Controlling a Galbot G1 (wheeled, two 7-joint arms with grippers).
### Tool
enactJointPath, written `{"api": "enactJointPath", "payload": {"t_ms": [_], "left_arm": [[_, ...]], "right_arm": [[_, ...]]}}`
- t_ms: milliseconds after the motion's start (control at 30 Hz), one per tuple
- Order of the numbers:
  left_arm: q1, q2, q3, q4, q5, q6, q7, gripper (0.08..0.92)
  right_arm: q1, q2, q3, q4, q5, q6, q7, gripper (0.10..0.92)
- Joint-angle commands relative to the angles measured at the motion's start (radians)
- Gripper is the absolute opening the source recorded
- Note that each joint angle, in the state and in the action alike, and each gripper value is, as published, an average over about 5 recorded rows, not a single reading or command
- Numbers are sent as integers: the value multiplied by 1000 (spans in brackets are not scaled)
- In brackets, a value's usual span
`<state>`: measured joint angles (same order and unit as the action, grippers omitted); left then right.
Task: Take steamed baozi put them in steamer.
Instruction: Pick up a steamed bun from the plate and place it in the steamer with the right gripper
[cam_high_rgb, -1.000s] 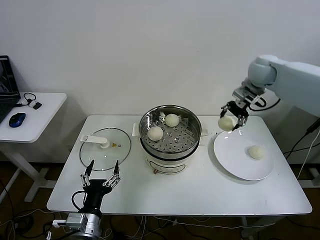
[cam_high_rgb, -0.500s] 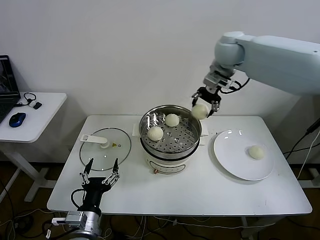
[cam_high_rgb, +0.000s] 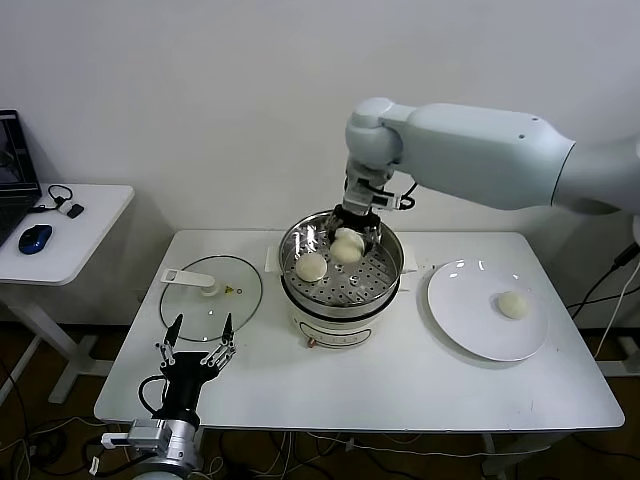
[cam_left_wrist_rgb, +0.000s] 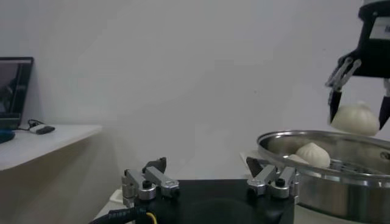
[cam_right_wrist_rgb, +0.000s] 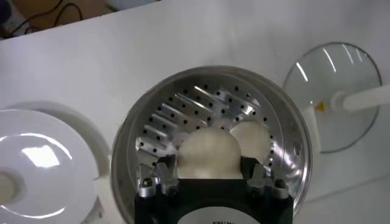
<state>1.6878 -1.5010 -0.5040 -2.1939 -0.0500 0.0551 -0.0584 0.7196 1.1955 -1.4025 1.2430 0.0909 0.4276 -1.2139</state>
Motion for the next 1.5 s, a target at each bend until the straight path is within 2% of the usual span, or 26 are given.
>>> {"api": "enactJointPath", "payload": {"t_ms": [33, 1167, 1267, 1400, 1500], "left_arm": [[0, 0, 0, 1, 1, 1, 0, 823], [-14, 4, 1, 12, 0, 8, 0, 823], [-15, 3, 3, 14, 0, 8, 0, 823], [-16, 3, 4, 15, 0, 8, 0, 823], [-16, 3, 5, 16, 0, 9, 0, 823]], "right_arm": [[-118, 36, 59, 27, -144, 37, 2, 687], [-198, 25, 58, 33, -144, 13, 8, 697], [-198, 25, 59, 33, -143, 19, 12, 725], [-191, 22, 62, 28, -140, 30, 12, 801], [-183, 20, 65, 21, -136, 45, 11, 820]]}}
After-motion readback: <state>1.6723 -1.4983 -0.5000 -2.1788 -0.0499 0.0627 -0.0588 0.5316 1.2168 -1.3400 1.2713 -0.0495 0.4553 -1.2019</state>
